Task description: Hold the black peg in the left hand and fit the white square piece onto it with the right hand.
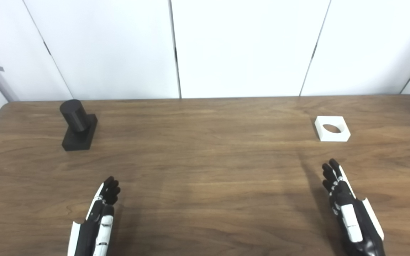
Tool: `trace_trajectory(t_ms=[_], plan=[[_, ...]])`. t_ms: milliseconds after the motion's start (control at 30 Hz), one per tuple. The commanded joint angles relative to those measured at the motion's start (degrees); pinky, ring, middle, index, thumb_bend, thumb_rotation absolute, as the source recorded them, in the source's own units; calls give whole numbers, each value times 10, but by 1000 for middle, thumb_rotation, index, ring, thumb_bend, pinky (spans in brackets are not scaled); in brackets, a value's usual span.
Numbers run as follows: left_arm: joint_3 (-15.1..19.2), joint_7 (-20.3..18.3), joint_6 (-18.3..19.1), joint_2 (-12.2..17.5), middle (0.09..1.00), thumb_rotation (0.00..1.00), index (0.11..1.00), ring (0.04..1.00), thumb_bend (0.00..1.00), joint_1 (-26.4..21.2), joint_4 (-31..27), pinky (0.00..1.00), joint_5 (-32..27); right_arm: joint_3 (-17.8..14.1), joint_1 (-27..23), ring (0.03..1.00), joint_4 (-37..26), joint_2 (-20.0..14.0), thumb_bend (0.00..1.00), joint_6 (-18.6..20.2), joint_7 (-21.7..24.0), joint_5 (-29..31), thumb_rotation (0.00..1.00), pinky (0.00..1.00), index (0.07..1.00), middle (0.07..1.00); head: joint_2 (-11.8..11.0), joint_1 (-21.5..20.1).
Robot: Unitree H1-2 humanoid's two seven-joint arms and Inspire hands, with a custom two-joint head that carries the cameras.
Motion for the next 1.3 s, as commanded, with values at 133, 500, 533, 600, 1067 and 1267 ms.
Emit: trace_trajectory(t_ms=[133,500,533,600,1067,1267], plan=[[0,3,-9,-28,923,873,935,919,478,-10,-13,940,0,2,-2,997,-3,13,654,-8,-3,2,948,1000,1000,978,1,1],[-10,5,-17,-34,918,850,934,902,500,-11,-4,885,21,-4,-5,1000,7,-1,615,-15,13,34,976,1000,1000,1000,-13,83],[-12,7,-18,-35,917,847,933,901,500,-11,-1,882,28,-6,-7,1000,11,-3,610,-22,14,36,979,1000,1000,1000,-21,106],[-15,10,-19,-38,914,848,927,898,528,-12,6,865,38,-10,-9,1000,20,-5,588,-29,14,39,995,1000,1000,1000,-28,126],[-42,31,-47,-51,885,681,879,876,529,-22,50,841,51,-27,-25,991,100,-10,615,-95,20,33,1000,981,1000,992,-119,221],[-46,32,-56,-49,882,610,872,862,477,-26,57,792,50,-26,-23,1000,106,-13,625,-99,27,41,1000,1000,1000,1000,-129,224]])
